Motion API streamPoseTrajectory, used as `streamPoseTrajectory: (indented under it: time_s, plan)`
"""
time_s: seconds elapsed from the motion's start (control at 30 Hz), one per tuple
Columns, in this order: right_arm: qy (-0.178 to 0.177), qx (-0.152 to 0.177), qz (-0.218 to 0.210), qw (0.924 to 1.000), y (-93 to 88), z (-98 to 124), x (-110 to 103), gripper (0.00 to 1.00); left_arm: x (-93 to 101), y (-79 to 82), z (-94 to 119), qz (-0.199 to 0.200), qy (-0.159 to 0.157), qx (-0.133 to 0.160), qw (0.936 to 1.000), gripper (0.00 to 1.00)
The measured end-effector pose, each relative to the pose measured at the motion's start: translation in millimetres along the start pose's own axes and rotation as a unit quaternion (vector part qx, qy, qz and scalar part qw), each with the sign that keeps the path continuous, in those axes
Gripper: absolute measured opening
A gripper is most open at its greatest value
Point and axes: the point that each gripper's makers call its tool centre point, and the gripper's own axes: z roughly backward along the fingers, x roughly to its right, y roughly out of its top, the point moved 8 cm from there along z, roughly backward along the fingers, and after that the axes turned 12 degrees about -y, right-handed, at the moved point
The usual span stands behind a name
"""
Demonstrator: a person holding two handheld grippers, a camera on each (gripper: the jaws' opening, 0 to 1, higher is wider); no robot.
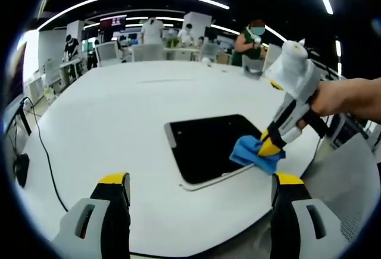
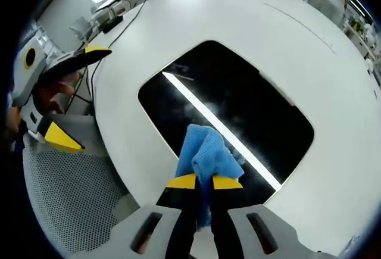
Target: Wipe the mirror surface with the cleaning cloth until all visible marks leave the cleaned area.
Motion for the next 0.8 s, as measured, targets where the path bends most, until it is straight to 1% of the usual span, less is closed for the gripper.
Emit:
streamPoseTrajectory:
  time_s: [0.33,0.4,0.47,0.8]
  plan:
    - [0.009,0.010,0.000,0.9999,-2.9,0.3,0.5,0.02,1.2,-1.0,-0.1,0.003,-0.001,-0.004,1.0000,0.99]
    - [0.015,0.019,0.006,0.9997,-4.5,0.1,2.0,0.02,1.1,-1.3,-0.2,0.003,-0.001,-0.004,1.0000,0.99]
    - [0.025,0.021,-0.005,0.9994,-4.6,-0.6,4.8,0.02,1.0,-1.4,-0.2,0.004,0.000,-0.004,1.0000,0.99]
    - [0.034,0.016,-0.012,0.9992,-3.3,-0.8,6.0,0.01,1.2,-1.9,0.4,0.005,0.003,-0.007,1.0000,0.99]
